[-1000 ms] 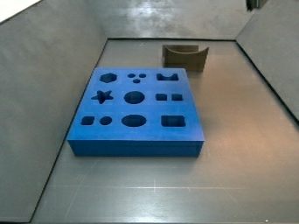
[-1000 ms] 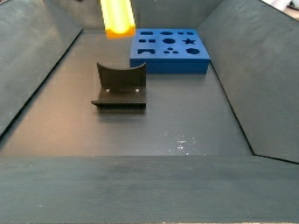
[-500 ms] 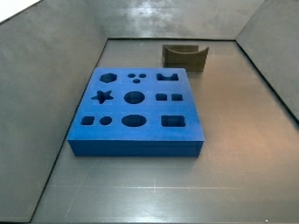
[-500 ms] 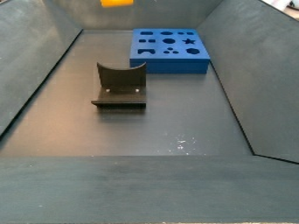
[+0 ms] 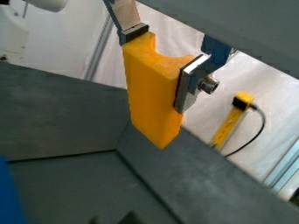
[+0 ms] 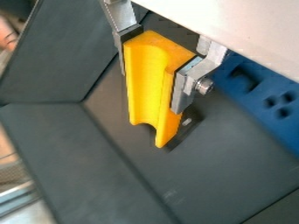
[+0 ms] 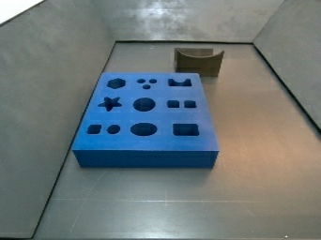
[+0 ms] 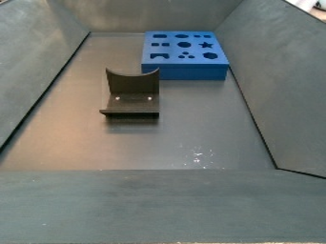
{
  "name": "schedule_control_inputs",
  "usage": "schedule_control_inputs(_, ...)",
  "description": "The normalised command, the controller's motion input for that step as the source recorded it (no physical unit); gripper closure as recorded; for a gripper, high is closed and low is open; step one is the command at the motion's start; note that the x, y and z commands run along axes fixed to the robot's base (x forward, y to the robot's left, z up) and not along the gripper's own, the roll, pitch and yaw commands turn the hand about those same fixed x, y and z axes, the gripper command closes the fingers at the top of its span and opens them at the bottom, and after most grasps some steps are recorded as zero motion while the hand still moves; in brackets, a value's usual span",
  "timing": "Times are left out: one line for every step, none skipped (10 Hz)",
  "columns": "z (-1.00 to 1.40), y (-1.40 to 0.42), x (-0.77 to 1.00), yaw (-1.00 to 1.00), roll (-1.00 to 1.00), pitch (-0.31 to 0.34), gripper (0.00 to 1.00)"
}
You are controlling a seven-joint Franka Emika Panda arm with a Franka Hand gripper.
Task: Pick up the arch object. Move up. Place the arch object on the fixture. Regrasp the arch object. Move to above the board. Insert the arch object.
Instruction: Move to above the board, then insert the arch object.
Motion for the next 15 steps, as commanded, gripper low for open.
schedule_control_inputs(0.13, -1.0, -0.52, -0.14, -1.0, -0.144, 1.0)
schedule_control_inputs(0.13, -1.0, -0.53, -0.16, -1.0, -0.138, 1.0)
schedule_control_inputs(0.12, -1.0, -0.53, -0.16, -1.0, -0.133, 1.0)
schedule_control_inputs(0.13, -1.0, -0.57, -0.18, -1.0, -0.124, 1.0)
schedule_control_inputs(0.12, -1.0, -0.58, -0.18, -1.0, -0.122, 1.0)
schedule_control_inputs(0.1, -0.86, -0.53, -0.18, -1.0, -0.122, 1.0)
schedule_control_inputs(0.05, -0.47, -0.33, -0.18, -1.0, -0.114, 1.0)
schedule_control_inputs(0.02, -0.17, -0.17, -0.15, -0.92, -0.091, 1.0)
schedule_control_inputs(0.01, -0.11, -0.12, -0.12, -0.78, -0.073, 1.0)
schedule_control_inputs(0.01, -0.06, -0.08, -0.06, -0.48, -0.047, 1.0)
schedule_control_inputs(0.0, -0.04, -0.06, -0.05, -0.36, -0.042, 1.0)
schedule_control_inputs(0.0, -0.01, -0.04, -0.03, -0.21, -0.026, 1.0)
schedule_control_inputs(-0.01, 0.03, 0.03, 0.0, 0.0, 0.006, 1.0)
schedule_control_inputs(0.0, 0.29, 0.2, 0.04, 0.0, 0.003, 1.0)
schedule_control_inputs(0.0, 0.28, 0.13, 0.0, 0.0, 0.0, 1.0)
